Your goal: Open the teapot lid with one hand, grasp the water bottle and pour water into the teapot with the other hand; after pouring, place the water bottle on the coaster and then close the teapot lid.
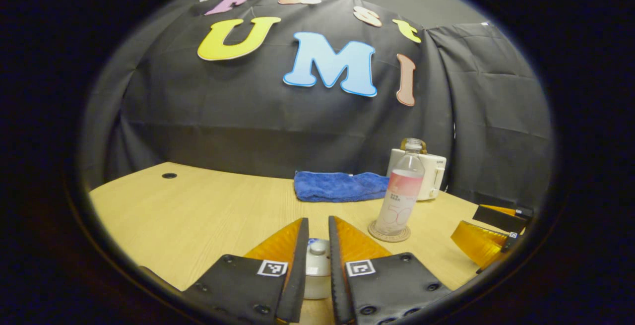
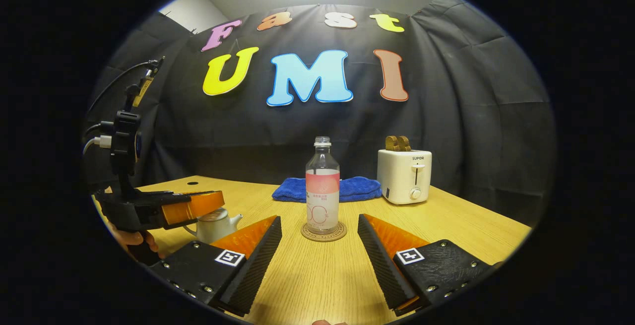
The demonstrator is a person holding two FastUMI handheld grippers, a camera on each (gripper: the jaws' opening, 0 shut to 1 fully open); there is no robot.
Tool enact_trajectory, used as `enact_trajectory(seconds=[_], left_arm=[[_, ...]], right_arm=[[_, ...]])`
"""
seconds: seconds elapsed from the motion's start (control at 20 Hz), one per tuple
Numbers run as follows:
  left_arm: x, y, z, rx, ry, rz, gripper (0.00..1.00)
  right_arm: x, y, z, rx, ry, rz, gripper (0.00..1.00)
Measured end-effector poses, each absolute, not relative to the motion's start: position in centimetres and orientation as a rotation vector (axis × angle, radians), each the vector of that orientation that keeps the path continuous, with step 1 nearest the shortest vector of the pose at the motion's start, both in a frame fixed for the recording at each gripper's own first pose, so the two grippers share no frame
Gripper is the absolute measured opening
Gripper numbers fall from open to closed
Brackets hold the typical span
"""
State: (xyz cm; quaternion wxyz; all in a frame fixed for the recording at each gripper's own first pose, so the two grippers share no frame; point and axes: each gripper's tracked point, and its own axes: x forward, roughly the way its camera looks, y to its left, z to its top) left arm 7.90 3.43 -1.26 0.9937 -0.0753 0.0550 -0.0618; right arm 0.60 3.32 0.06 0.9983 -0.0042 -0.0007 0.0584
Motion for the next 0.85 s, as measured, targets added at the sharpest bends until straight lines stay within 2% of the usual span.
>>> enact_trajectory(seconds=[0.05,0.1,0.35,0.5,0.85], left_arm=[[8.0,3.5,-1.2,-0.153,0.108,-0.120,0.34],[7.8,3.5,-1.2,-0.157,0.107,-0.115,0.34],[6.1,2.8,-0.4,-0.117,0.076,-0.112,0.56],[4.8,2.6,0.0,-0.078,0.043,-0.097,0.60],[2.1,0.9,0.4,0.011,-0.011,-0.079,0.60]], right_arm=[[0.6,3.3,0.1,-0.008,-0.001,0.117,0.95],[0.6,3.3,0.0,-0.009,-0.002,0.117,0.95],[0.7,3.2,0.1,-0.009,-0.001,0.116,0.95],[0.7,3.1,0.0,-0.009,-0.002,0.110,0.95],[0.5,3.2,0.1,-0.008,-0.001,0.110,0.95]])
